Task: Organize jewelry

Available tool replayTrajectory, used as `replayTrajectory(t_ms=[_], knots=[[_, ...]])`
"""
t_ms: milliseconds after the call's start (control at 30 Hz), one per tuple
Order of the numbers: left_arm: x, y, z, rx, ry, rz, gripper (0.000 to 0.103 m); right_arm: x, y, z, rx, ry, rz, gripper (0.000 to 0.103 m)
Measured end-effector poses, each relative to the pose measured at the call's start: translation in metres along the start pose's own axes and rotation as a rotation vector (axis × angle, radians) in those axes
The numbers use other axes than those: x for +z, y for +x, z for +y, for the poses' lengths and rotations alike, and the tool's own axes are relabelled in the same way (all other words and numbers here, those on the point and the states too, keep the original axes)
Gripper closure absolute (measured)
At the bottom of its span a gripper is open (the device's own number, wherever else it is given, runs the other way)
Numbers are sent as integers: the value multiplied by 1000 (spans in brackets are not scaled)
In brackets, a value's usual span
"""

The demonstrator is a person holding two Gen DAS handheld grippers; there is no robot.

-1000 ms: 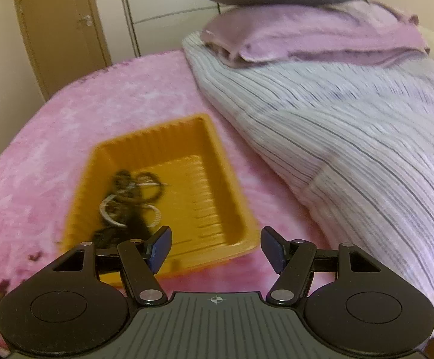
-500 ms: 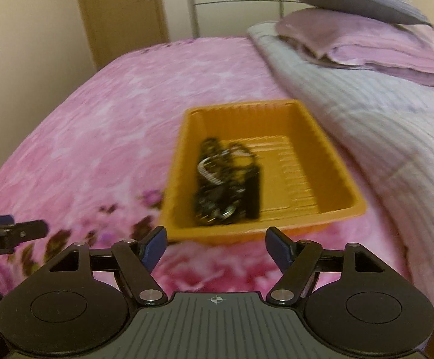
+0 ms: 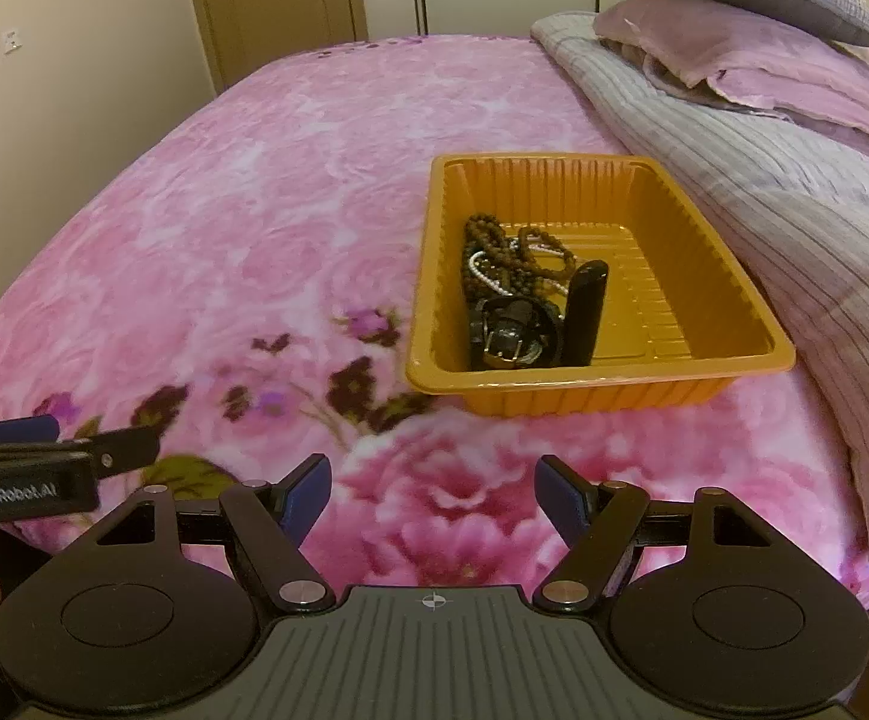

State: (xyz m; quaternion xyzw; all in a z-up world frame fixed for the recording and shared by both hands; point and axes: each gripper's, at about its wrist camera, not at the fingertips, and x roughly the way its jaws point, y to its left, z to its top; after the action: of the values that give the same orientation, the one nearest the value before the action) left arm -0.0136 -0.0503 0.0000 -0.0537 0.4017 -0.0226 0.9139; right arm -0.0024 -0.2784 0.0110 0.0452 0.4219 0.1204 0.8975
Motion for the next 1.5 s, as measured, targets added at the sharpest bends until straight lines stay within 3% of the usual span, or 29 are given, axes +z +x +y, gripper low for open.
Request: replayTrajectory(t_ms=[1500], knots=[[-2,-4,-8,-1,24,-13,0,-1,0,4,-7,1,1,28]])
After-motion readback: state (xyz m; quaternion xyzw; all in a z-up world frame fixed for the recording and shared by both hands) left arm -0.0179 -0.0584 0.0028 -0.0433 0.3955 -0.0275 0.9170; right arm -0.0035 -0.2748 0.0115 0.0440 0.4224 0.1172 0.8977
